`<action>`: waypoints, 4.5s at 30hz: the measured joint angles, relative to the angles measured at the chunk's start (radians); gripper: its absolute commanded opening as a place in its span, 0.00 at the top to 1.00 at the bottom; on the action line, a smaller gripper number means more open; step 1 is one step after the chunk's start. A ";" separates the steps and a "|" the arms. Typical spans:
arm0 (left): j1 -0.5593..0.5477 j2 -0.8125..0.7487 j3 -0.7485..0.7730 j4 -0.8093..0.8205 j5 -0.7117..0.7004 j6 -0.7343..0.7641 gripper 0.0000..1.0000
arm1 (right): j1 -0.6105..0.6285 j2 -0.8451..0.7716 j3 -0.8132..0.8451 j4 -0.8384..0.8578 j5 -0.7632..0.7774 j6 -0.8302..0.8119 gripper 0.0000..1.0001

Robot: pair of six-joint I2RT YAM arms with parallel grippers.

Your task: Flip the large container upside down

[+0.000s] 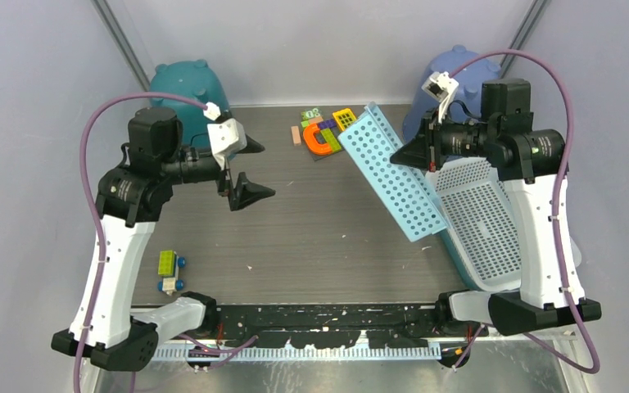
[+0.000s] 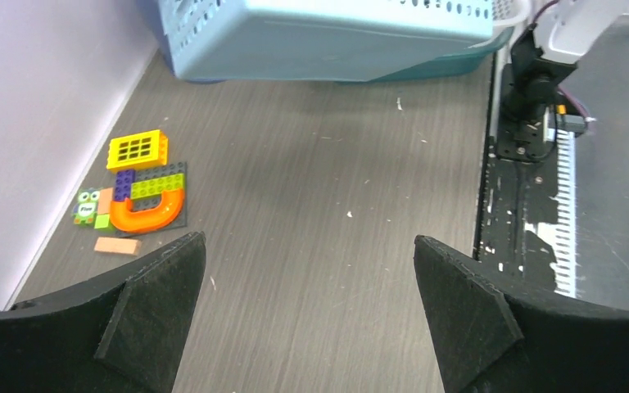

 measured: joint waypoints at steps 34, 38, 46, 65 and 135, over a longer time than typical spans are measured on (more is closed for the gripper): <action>-0.004 0.179 0.249 -0.442 0.151 0.444 0.00 | 0.214 0.168 -0.098 -0.075 -0.132 -0.172 0.99; -0.006 0.193 0.229 -0.441 0.177 0.478 0.00 | 0.263 0.198 -0.098 -0.095 -0.134 -0.199 0.99; -0.032 0.281 0.215 -0.433 0.188 0.519 0.03 | 0.352 0.289 -0.057 -0.226 -0.134 -0.327 0.99; -0.095 0.312 -0.083 -0.354 0.163 0.661 0.30 | 0.383 0.367 0.026 -0.408 -0.184 -0.658 0.99; -0.032 0.312 -0.211 -0.166 0.185 0.680 0.43 | 0.408 0.381 0.026 -0.422 -0.168 -0.682 0.99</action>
